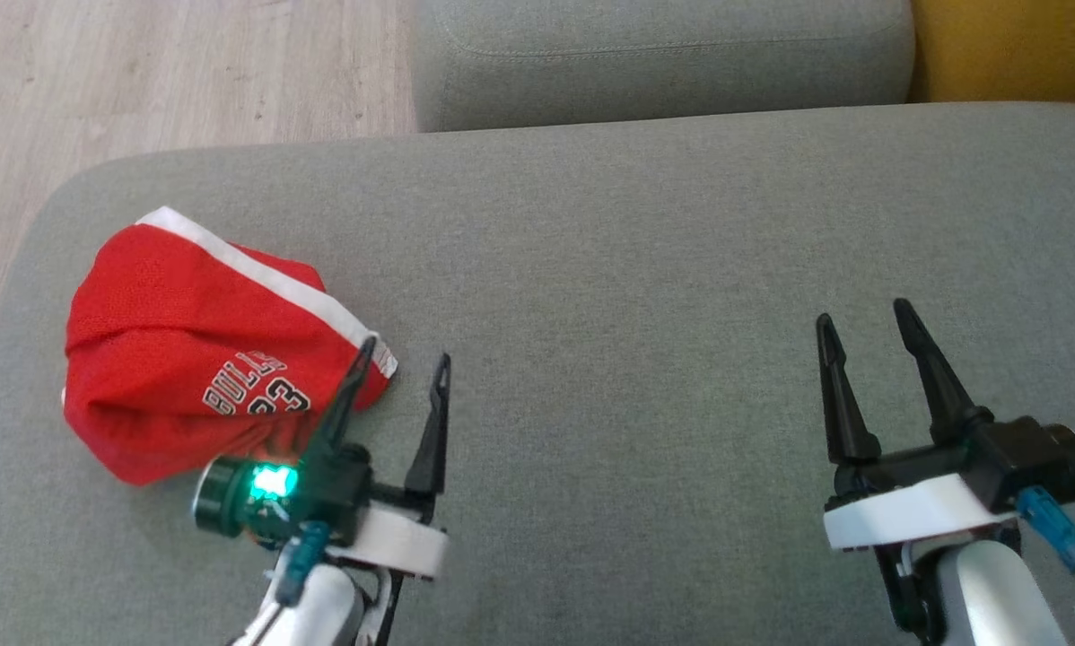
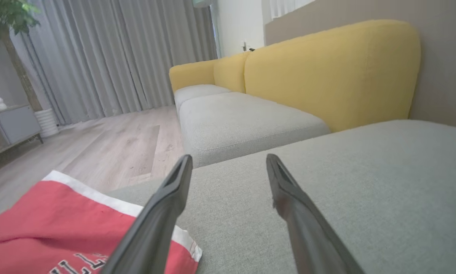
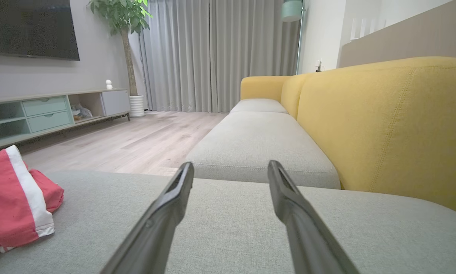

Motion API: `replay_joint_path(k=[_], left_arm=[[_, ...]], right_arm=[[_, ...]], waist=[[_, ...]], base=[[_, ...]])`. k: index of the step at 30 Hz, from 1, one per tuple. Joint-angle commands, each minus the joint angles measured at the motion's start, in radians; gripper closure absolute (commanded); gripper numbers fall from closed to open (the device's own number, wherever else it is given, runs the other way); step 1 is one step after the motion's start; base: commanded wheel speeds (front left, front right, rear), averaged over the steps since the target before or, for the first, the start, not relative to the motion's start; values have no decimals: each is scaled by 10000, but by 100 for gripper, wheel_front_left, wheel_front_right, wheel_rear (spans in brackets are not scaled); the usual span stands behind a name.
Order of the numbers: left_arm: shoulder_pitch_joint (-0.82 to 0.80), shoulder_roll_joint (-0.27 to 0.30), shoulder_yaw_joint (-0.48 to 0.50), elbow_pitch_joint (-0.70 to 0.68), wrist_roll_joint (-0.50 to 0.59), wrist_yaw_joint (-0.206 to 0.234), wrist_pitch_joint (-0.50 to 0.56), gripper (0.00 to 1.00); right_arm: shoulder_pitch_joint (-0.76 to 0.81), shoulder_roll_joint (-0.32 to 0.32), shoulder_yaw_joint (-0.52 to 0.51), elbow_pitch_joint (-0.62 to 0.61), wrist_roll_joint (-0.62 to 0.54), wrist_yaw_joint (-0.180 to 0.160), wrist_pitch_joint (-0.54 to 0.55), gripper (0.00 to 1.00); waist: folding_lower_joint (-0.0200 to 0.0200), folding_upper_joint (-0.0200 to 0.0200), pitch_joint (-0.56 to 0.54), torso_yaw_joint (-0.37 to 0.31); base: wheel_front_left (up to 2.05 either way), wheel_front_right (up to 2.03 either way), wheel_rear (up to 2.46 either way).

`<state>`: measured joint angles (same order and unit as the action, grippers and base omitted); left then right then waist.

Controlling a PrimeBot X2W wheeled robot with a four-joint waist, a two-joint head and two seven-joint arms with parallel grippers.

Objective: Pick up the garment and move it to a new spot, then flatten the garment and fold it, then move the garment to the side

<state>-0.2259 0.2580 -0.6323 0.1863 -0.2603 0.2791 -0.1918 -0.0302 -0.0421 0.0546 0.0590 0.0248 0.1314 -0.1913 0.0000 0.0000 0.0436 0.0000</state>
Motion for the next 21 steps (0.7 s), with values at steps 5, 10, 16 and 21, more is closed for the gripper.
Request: replay_joint_path(k=[5,10,16,21], left_arm=[[-103,-228,976,-691,-803,-236,-270,0],[386,-622,1808,-660,-925,-820,-419,0],[756,-1059,2402,-233,-333,-1641,-597,0],[922,-1358,2699,208,282,-2091,-699,0]], right_arm=[[-37,-73,150,-362,420,-7,-279,0],[139,-76,58,60,1073,-7,-426,0],[272,-79,75,578,1314,-7,-604,0],[247,-81,85,774,1230,-7,-705,0]], waist=[[0,0,-4,52],[0,0,-35,44],[0,0,-51,-32],[0,0,-53,-154]], base=[[0,0,0],[0,0,0],[0,0,0],[0,0,0]])
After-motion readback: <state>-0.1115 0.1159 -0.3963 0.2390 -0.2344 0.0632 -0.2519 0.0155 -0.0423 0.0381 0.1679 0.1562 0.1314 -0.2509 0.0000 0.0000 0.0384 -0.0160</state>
